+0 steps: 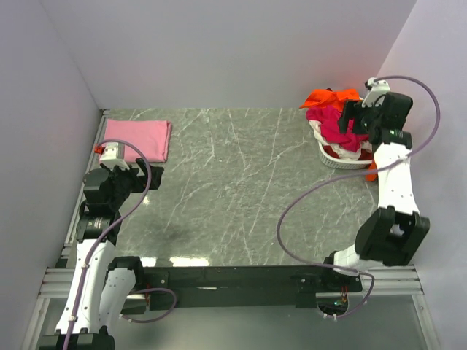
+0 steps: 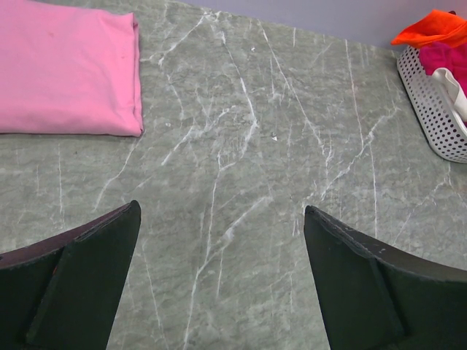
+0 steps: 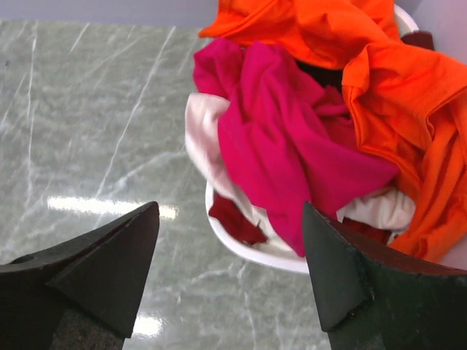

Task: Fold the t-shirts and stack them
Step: Grab the tshirt from the pile

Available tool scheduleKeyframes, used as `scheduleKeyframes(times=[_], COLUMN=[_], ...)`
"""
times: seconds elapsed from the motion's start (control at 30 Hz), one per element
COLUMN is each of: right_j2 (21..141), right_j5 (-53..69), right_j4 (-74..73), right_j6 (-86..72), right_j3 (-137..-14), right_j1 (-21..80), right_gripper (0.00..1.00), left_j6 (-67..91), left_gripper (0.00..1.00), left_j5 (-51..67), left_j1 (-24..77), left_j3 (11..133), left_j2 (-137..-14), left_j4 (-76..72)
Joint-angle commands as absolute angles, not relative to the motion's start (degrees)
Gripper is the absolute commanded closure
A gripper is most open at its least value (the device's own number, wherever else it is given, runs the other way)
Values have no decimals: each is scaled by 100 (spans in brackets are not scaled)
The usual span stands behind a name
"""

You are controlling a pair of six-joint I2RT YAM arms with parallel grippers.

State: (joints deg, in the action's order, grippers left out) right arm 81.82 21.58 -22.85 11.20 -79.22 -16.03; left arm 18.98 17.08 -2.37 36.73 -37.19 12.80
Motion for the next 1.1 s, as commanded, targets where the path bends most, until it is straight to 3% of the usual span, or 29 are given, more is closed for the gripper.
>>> scheduleKeyframes(times=[0.0, 0.1, 0.47, 0.87, 1.07], right_j2=[8752, 9473, 11794, 12067, 12454], right_j5=[1820, 1442, 502, -729, -738], right_j4=[-2452, -2558, -2444, -1750, -1766], right_j6=[739, 510, 324, 887, 914], right_j3=[-8715, -9375, -11714, -11382, -11671], right_j1=[-1617, -1687, -1688, -1354, -1354], right_gripper=[16, 24, 35, 38, 46], left_j6=[1863, 1863, 1828, 1828, 1819], left_gripper=[1, 1, 1, 1, 1], left_j5=[1793, 1810, 1688, 1784, 1696], left_j1=[-220, -229, -246, -299, -290], left_j3=[3832, 3823, 3867, 3867, 3867], left_j2=[-3630, -3647, -3876, -4060, -4061], left_j4=[1151, 1151, 1222, 1213, 1230])
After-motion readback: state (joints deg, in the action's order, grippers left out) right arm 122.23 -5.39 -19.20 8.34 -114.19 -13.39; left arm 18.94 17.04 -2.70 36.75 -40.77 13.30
